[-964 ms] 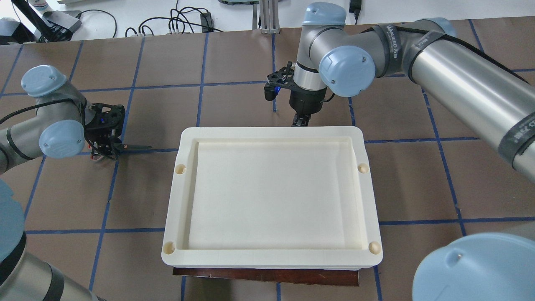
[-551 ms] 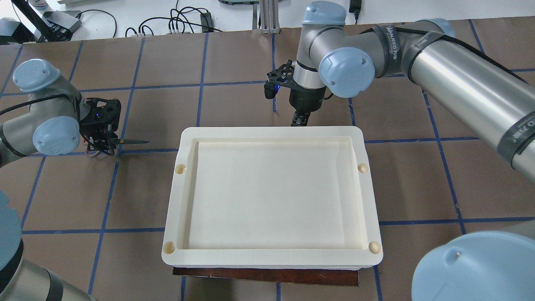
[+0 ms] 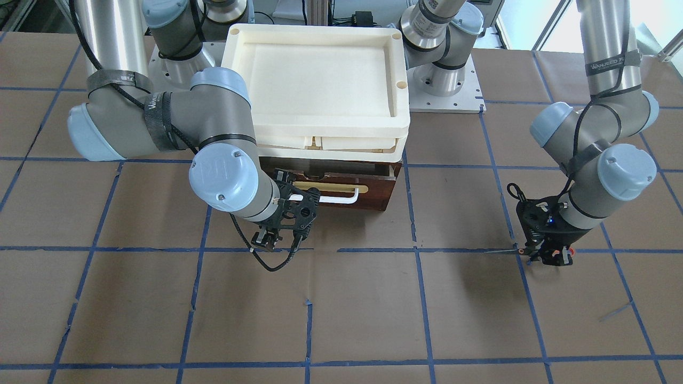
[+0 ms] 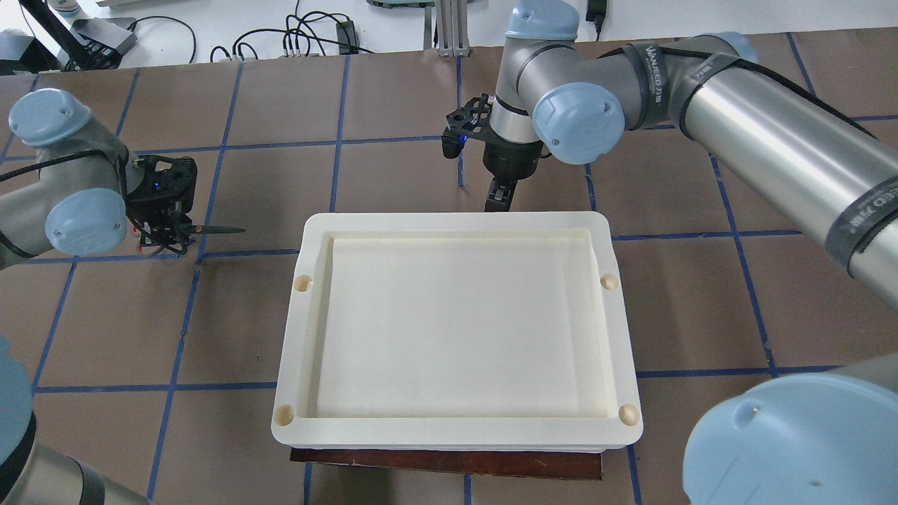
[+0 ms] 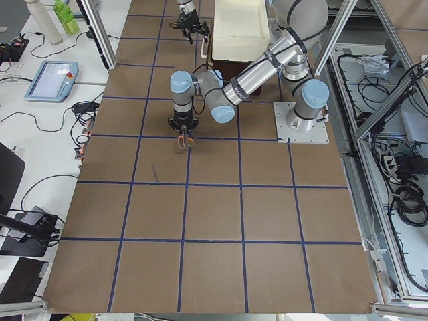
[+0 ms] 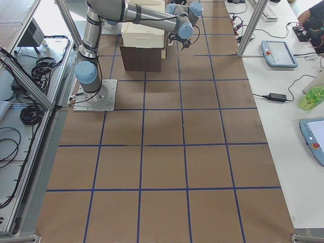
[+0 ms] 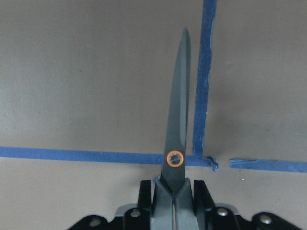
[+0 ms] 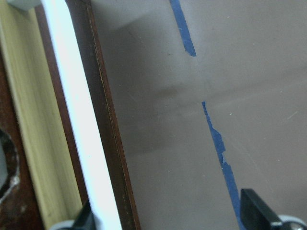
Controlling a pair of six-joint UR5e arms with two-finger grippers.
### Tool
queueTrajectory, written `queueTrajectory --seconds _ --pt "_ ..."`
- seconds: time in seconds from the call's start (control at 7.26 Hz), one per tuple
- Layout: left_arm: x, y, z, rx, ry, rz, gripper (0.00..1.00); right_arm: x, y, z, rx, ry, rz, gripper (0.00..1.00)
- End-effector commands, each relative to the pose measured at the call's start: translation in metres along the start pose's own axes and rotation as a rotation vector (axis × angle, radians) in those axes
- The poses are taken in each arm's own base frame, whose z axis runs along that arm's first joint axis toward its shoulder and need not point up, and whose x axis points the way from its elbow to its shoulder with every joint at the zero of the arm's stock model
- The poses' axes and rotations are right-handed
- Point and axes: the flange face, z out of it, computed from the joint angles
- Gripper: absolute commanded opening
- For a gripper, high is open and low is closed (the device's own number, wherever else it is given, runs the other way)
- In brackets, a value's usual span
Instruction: Place scissors in drawer with both arms
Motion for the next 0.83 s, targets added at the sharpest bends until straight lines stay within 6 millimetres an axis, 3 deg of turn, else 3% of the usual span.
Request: queueTrajectory --seconds 0.0,0.69 --pt "0.003 -0.008 -0.022 0.028 -0.023 -0.008 0.13 0.012 -0.009 -0.015 0.018 0.033 -0.021 1.0" --pt "0.008 -0.015 -0.041 0.027 -0.031 -0.01 0.13 0.032 -0.02 -0.015 0.025 0.043 -0.025 1.0"
